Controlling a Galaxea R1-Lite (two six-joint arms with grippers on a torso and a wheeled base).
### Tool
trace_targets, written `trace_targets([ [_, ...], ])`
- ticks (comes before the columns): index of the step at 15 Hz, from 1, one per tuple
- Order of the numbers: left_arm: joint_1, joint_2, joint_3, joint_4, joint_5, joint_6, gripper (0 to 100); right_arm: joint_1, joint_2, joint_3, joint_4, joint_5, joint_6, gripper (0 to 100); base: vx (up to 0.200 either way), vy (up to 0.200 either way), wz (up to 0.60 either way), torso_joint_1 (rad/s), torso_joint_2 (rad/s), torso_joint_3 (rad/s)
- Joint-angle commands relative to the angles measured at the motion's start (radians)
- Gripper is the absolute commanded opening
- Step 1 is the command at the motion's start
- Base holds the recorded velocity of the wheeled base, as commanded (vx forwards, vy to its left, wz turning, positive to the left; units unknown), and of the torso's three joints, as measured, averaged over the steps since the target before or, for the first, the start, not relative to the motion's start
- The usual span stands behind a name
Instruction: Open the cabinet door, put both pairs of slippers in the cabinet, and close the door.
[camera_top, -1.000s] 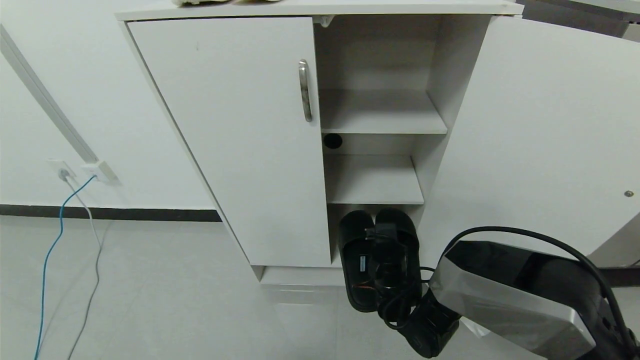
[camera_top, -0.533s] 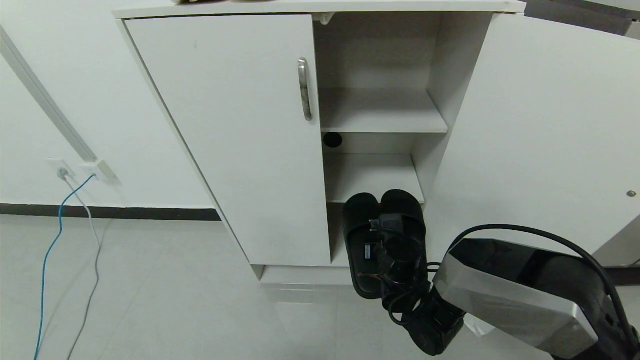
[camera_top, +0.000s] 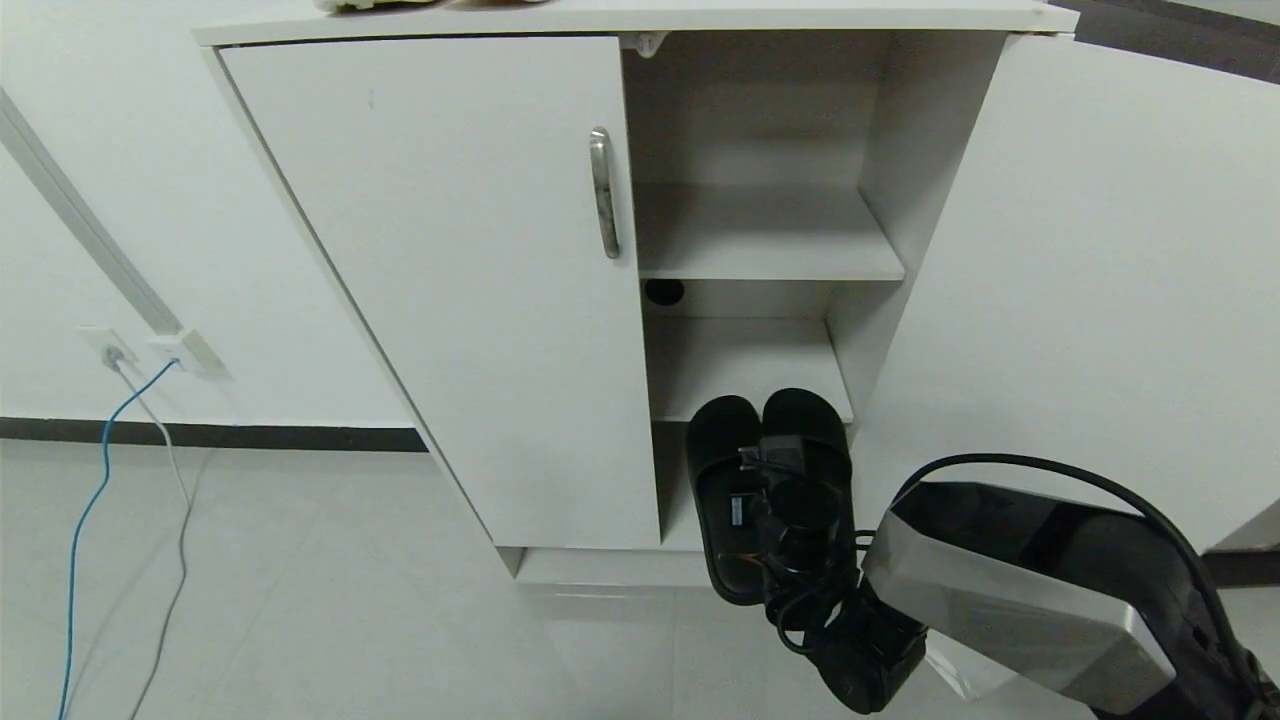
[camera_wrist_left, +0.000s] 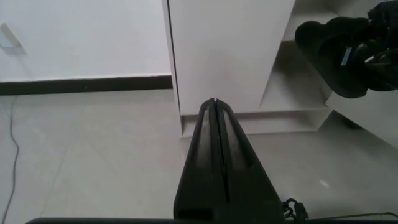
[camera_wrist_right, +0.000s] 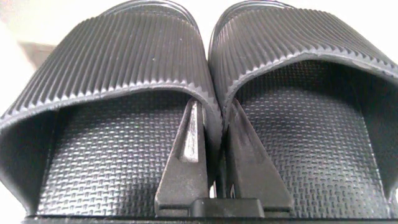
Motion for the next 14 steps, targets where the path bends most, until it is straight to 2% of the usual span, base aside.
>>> trace_targets([
  [1,0.001,0.001,0.000,0.000,0.000,0.000,0,0.002,-0.001,0.000,-0.002,0.000,0.000,0,0.200,0.000,0.00,0.002,0.01,0.002],
  [5,0.001,0.001,0.000,0.000,0.001,-0.001,0,0.002,0.001,-0.003,0.001,0.001,0.000,0,0.200,0.000,0.00,0.002,0.00,0.001],
  [8,0.001,0.001,0.000,0.000,0.001,-0.001,0,-0.010,-0.001,-0.086,0.094,0.005,0.004,0,0.000,0.000,0.00,0.000,0.00,0.000],
  [10,0.001,0.001,0.000,0.000,0.001,-0.003,0,-0.016,0.001,-0.187,0.212,0.006,0.012,0,0.000,0.000,0.00,0.000,0.00,0.000],
  [12,0.001,0.001,0.000,0.000,0.001,-0.003,0,-0.035,0.004,-0.322,0.389,0.021,0.070,0,0.000,0.000,0.00,0.000,0.00,0.000],
  [14,0.001,0.001,0.000,0.000,0.001,-0.003,0,-0.056,0.021,-0.418,0.496,0.038,0.113,0,0.000,0.000,0.00,0.000,0.00,0.000],
])
